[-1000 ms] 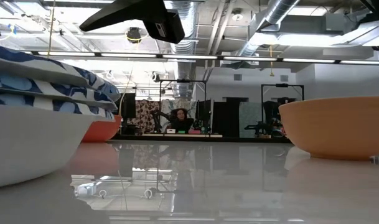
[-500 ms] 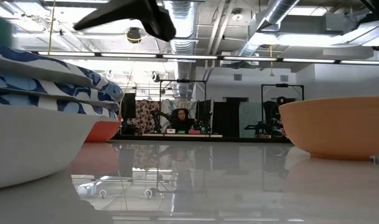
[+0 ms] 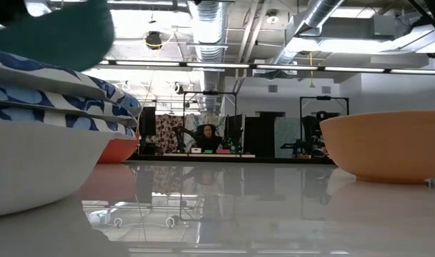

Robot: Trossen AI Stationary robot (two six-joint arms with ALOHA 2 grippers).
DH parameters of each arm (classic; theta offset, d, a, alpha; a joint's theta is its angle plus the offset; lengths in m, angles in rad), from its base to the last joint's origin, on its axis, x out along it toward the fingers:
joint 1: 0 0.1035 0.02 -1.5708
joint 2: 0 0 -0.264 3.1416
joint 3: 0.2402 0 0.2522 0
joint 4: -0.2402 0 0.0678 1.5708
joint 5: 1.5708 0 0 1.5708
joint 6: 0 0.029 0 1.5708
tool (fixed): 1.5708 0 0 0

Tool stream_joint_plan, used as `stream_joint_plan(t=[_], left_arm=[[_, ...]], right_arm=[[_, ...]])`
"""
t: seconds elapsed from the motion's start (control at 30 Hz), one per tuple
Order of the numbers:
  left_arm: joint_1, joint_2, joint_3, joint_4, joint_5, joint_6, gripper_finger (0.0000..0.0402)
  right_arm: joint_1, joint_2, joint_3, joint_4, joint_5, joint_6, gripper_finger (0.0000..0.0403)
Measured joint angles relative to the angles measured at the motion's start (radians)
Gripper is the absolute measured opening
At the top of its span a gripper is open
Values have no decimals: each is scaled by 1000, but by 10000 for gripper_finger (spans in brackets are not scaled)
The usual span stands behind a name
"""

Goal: Nest bowls inside each other
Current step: Stack the green bowl on top of the striped bowl

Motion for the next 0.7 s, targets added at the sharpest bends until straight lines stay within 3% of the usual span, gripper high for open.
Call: stream_joint_plan(t=[0.2,0.37,0.7], left_arm=[[120,79,0,0,-160,-1,0],[218,107,0,0,-274,-1,0],[366,113,1,22,-409,111,0]], right_arm=[[13,0,110,-237,233,53,223],[30,-15,108,-401,376,154,223],[42,-18,108,-443,602,169,223]])
